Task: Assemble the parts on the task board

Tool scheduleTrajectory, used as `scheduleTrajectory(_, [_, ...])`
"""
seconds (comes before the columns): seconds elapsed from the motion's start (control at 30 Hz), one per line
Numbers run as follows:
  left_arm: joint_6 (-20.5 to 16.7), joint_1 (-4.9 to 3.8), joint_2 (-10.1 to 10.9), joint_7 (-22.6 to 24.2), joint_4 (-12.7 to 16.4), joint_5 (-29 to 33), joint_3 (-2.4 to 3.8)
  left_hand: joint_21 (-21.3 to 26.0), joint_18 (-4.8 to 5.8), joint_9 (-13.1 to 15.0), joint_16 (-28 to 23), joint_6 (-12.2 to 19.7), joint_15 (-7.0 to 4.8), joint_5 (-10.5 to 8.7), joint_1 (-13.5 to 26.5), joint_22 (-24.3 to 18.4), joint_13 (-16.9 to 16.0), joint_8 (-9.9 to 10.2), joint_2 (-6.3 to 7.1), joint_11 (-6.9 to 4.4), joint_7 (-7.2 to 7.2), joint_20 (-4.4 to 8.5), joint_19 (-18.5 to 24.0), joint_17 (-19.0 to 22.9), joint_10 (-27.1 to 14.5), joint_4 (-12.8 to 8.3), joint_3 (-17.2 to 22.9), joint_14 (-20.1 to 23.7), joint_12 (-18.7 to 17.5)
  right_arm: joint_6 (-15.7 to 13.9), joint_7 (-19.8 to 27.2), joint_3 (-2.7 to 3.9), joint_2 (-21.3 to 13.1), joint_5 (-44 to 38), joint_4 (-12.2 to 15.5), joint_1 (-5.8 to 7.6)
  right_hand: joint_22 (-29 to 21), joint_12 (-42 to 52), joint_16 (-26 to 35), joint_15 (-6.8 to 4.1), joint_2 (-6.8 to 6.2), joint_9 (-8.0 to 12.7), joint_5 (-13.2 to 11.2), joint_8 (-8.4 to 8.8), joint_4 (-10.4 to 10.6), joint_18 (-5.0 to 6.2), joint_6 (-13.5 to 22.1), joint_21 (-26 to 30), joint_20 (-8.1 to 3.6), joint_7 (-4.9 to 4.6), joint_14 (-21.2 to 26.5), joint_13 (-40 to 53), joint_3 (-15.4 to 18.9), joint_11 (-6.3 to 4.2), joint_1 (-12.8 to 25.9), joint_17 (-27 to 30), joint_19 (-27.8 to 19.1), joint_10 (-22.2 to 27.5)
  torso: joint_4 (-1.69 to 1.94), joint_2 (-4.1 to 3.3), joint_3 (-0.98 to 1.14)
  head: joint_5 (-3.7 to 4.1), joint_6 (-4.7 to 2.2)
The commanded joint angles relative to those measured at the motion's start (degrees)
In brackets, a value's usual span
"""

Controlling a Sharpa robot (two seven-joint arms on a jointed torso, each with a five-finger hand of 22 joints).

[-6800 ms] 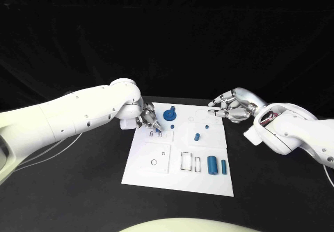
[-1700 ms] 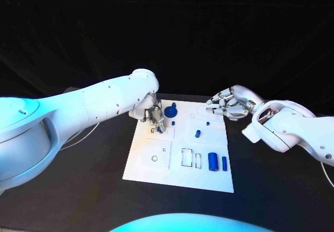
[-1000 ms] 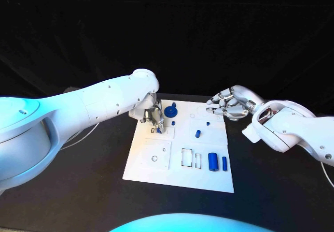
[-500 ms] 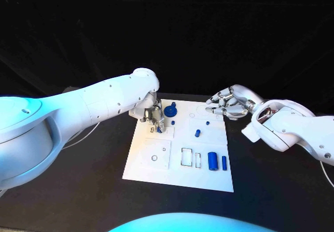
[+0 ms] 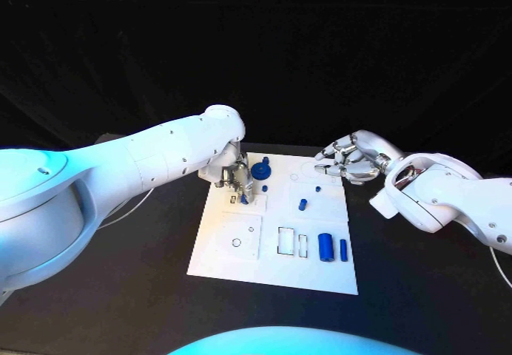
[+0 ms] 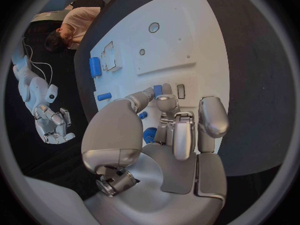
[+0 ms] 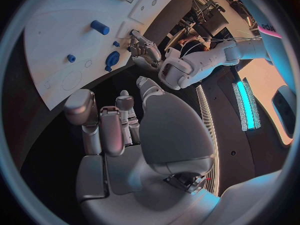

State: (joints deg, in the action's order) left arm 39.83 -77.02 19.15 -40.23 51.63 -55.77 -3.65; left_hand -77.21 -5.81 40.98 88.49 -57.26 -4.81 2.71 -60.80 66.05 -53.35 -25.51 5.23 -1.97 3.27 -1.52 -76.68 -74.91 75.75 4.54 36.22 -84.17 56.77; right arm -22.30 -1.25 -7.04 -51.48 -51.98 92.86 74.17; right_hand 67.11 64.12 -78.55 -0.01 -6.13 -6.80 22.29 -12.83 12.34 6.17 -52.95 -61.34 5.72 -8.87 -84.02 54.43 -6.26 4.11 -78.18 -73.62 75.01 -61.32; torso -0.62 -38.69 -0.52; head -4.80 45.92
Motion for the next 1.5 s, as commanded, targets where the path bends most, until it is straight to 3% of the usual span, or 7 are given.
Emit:
scheduleTrajectory(0.03, [1.20, 0.08, -0.40, -4.00, 0.02, 0.68, -0.02, -0.34, 0.76, 0.05, 0.01, -1.92, -0.32, 0.12, 0.97, 0.08, -0.05, 0.36, -0.06, -0.10, -1.41, 0.15, -0.13, -12.91, 0.28, 0.12, -0.46, -5.17, 0.27, 0.73, 0.09, 0.00, -0.01, -0.52, 0.13, -0.04, -0.07, -0.18, 0.22, -0.45, -0.18, -0.10, 0.34, -0.37, 0.27, 0.20, 0.46, 0.20, -0.08, 0.11, -2.13, -0.05, -0.07, -0.17, 0.58, -0.05, 0.00, 0.36, -0.04, -0.06, 0.02, 0.12, -0.05])
scheduleTrajectory(0.73, [0.85, 0.08, -0.45, -3.97, -0.06, 0.68, -0.03, -0.35, 0.79, 0.80, 0.02, -2.66, -0.23, 0.10, 5.74, 0.20, -0.48, 1.18, -0.24, 0.02, -1.31, 0.11, -0.23, -12.94, 0.30, 2.60, -4.79, -5.18, 0.71, 0.77, 0.08, 0.00, -0.14, -0.58, 0.31, -0.04, -0.22, -0.29, 0.32, -0.45, -0.22, -0.10, 0.36, -0.38, 0.23, 0.24, 0.50, 0.42, -0.09, 0.11, -2.10, -0.21, -0.07, -0.16, 0.53, 0.07, -0.10, 0.51, 0.04, 0.01, -0.01, 0.41, -0.06])
scheduleTrajectory(1.5, [1.01, 0.09, 0.58, -3.88, 0.56, 0.63, -0.02, -0.28, 0.77, 1.19, 0.01, -2.90, -0.25, 0.10, 6.19, 0.17, -0.30, 1.73, 0.80, 0.00, -1.34, 0.12, -0.21, -12.94, 0.09, 2.28, -7.11, -5.18, 0.54, 0.87, 0.05, 0.00, -0.25, -0.59, 0.19, -0.04, -0.36, -0.43, 0.46, -0.44, -0.28, -0.10, 0.36, -0.39, 0.24, 0.28, 0.54, 0.64, -0.08, 0.09, -2.05, -0.39, -0.04, -0.15, 0.56, 0.23, -0.20, 0.69, 0.08, 0.04, 0.01, 0.47, -0.11])
